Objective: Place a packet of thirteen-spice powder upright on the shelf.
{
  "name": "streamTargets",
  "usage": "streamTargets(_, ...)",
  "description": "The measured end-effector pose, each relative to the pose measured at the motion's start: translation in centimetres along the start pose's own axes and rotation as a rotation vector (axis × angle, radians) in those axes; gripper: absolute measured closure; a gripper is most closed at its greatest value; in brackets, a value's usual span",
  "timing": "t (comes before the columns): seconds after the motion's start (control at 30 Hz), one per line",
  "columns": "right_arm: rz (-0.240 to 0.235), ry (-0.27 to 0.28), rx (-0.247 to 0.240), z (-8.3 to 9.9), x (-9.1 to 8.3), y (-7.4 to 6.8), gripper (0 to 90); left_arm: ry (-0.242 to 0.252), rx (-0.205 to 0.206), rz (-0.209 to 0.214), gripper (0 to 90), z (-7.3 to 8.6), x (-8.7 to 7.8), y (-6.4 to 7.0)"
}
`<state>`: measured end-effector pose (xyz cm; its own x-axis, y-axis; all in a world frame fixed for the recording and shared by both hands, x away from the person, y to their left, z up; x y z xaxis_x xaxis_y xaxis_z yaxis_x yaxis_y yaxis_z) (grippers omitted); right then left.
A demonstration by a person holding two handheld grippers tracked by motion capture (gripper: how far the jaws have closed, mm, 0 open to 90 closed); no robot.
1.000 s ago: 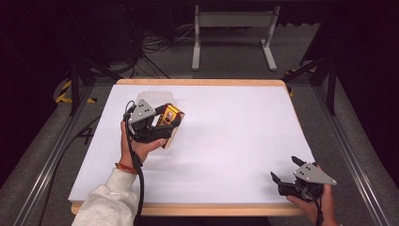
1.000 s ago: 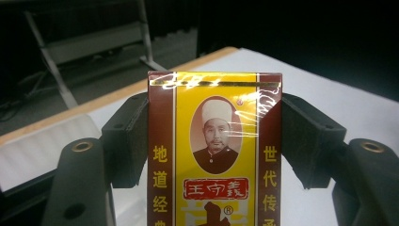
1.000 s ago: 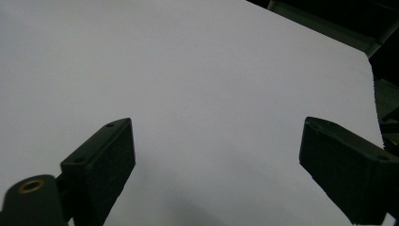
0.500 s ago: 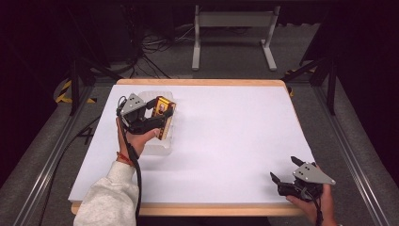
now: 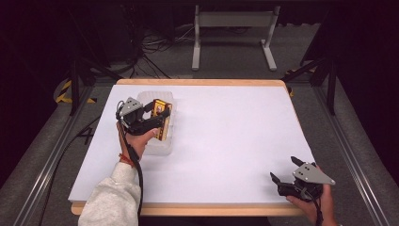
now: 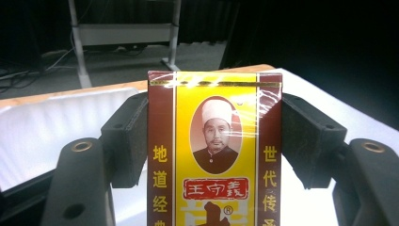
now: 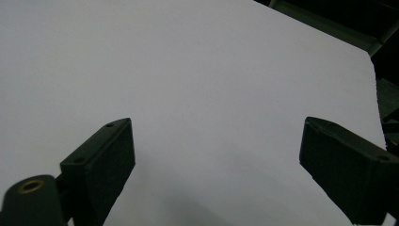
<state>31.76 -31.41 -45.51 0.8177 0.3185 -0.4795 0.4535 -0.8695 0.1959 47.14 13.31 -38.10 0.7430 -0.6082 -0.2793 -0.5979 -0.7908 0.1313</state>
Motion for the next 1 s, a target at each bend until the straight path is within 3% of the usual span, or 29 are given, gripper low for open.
streamTargets(0.27, -0.003, -0.005, -0.005, 0.0, 0.0, -0.1, 11.5, -0.013, 0.018, -0.059, 32.3, 0.2, 0.1, -0.1)
streamTargets(0.33, -0.003, -0.007, -0.005, 0.0, 0.0, -0.1, 11.5, -0.025, -0.002, -0.026, 32.2, 0.3, 0.1, -0.2)
streamTargets(0.47, -0.001, -0.006, -0.006, 0.0, 0.0, -0.1, 11.5, -0.026, 0.008, -0.028, 32.1, 0.2, -0.2, 0.0)
streamTargets(0.53, -0.001, -0.008, -0.007, 0.1, 0.1, -0.1, 11.5, -0.028, 0.012, -0.051, 32.1, 0.1, -0.2, -0.2)
streamTargets(0.7, -0.003, -0.009, -0.015, 0.0, 0.1, -0.2, 11.5, -0.049, -0.032, -0.065, 32.1, -0.1, 0.2, -1.2)
streamTargets(0.83, -0.003, -0.012, -0.016, 0.0, 0.2, -0.3, 11.5, -0.081, -0.020, -0.090, 32.1, 0.1, 0.5, -1.3)
streamTargets(0.93, -0.003, -0.011, -0.015, 0.0, 0.1, -0.2, 11.4, -0.074, -0.042, -0.079, 32.0, 0.2, 0.2, -1.5)
streamTargets(1.0, -0.003, -0.009, -0.016, 0.0, 0.1, -0.2, 11.4, -0.086, -0.041, -0.097, 31.2, 0.3, -0.2, -1.7)
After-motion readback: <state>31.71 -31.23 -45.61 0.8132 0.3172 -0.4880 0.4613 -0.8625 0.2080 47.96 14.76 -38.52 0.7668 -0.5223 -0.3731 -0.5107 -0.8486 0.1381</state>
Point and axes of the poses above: each handheld gripper's, and its own axes: x roughly forward along the jaws, z roughly out of its underside, y roughly to its right, the point moved 5 cm from there along x, roughly forward along the jaws, and after that the axes turned 4 degrees about x, right-handed, at the moved point
